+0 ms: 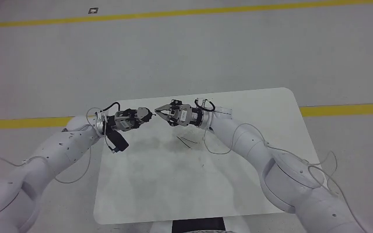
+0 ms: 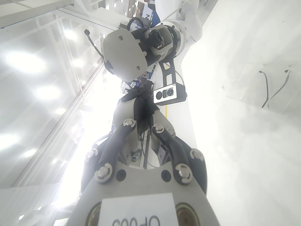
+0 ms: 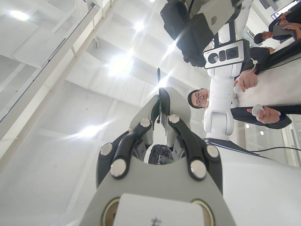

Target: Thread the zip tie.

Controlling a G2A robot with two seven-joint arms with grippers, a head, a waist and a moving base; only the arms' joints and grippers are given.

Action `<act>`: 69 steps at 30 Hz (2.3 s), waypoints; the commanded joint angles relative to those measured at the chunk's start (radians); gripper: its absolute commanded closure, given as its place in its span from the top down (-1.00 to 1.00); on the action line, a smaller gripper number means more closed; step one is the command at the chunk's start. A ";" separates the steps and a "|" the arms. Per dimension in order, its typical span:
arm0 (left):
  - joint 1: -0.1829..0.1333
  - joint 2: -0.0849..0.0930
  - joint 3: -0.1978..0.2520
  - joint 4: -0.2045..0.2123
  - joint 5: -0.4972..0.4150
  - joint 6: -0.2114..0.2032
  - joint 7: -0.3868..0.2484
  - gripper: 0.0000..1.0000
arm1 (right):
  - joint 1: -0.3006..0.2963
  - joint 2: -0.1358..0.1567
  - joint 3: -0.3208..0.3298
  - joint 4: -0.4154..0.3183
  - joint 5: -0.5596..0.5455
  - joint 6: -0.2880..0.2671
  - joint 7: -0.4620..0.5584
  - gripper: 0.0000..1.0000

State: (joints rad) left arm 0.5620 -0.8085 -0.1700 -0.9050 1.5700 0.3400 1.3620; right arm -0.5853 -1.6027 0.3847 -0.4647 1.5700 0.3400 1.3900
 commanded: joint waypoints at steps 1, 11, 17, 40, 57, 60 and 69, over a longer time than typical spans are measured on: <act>0.001 0.000 -0.001 -0.001 0.000 0.000 -0.007 -1.00 | 0.000 0.000 0.000 0.000 0.000 0.000 0.000 -1.00; -0.063 0.014 0.000 0.025 0.000 0.000 0.028 -1.00 | 0.000 0.000 0.000 0.000 0.000 0.000 0.000 -1.00; -0.068 0.012 0.000 0.033 0.000 0.000 0.028 -1.00 | 0.000 0.000 0.000 0.000 0.000 0.000 0.000 -1.00; -0.016 -0.005 -0.010 0.047 0.000 0.000 0.005 -1.00 | 0.000 0.000 0.000 0.000 0.000 0.000 0.000 -1.00; -0.031 -0.027 0.000 0.080 0.000 0.000 0.028 -1.00 | 0.000 0.000 0.000 0.000 0.000 0.000 0.000 -1.00; -0.032 -0.030 0.000 0.081 0.000 0.000 0.028 -1.00 | 0.000 0.000 0.000 0.000 0.000 0.000 0.000 -1.00; -0.032 -0.032 0.000 0.077 0.000 0.000 0.028 -1.00 | 0.000 0.000 0.000 0.000 0.000 0.000 0.000 -1.00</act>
State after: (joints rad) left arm 0.5299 -0.8405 -0.1700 -0.8277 1.5700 0.3400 1.3900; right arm -0.5854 -1.6027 0.3847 -0.4648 1.5700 0.3399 1.3899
